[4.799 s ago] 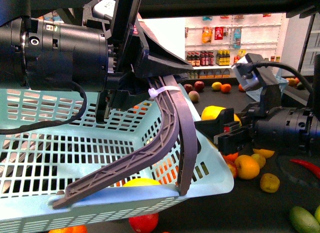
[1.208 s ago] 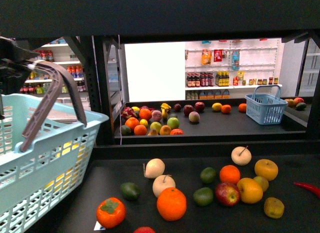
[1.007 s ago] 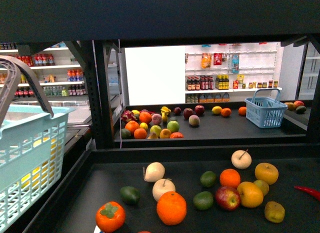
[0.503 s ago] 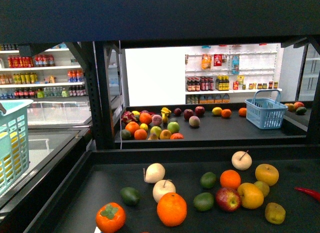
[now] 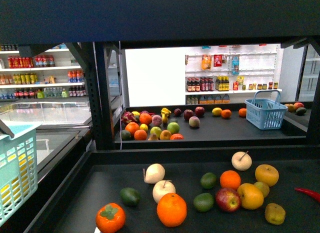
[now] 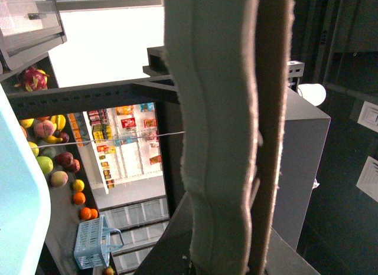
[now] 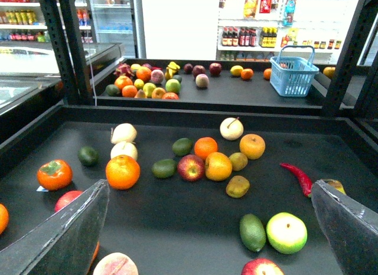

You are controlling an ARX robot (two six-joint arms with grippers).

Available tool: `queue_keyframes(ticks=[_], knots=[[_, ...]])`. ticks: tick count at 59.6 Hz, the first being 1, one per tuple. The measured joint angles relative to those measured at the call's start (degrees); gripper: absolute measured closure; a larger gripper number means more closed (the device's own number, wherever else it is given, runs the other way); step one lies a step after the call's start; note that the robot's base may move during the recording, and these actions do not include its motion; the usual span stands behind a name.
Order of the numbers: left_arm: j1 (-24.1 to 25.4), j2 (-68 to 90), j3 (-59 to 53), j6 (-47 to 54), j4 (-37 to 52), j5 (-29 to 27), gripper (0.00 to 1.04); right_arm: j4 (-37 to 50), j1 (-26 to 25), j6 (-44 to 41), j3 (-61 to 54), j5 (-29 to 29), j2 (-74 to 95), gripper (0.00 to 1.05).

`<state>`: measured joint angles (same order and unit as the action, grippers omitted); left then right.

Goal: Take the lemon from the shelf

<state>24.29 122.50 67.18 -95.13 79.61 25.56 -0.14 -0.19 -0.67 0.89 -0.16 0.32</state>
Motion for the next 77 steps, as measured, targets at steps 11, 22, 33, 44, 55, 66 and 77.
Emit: queue_keyframes(ticks=[11, 22, 33, 44, 55, 66, 77], knots=[[0.2, 0.09, 0.0, -0.11, 0.04, 0.28, 0.95, 0.0, 0.0, 0.0, 0.0, -0.02, 0.0, 0.02], [0.31, 0.09, 0.0, -0.2, 0.48, 0.81, 0.62, 0.0, 0.0, 0.0, 0.0, 0.0, 0.0, 0.02], [0.31, 0.13, 0.0, -0.28, 0.46, 0.42, 0.29, 0.0, 0.0, 0.0, 0.0, 0.0, 0.0, 0.02], [2.03, -1.05, -2.03, 2.29, -0.61, 5.18, 0.07, 0.0, 0.0, 0.0, 0.0, -0.04, 0.0, 0.02], [8.02, -7.74, -7.85, 11.56, -13.62, 5.27, 0.08, 0.0, 0.0, 0.02, 0.0, 0.17, 0.0, 0.02], [8.13, -15.93, -9.57, 19.43, -28.33, 3.45, 0.08, 0.0, 0.0, 0.02, 0.0, 0.0, 0.0, 0.02], [6.69, -33.24, -11.08, 38.56, -52.78, -0.87, 0.08, 0.0, 0.02, 0.02, 0.0, -0.02, 0.0, 0.02]])
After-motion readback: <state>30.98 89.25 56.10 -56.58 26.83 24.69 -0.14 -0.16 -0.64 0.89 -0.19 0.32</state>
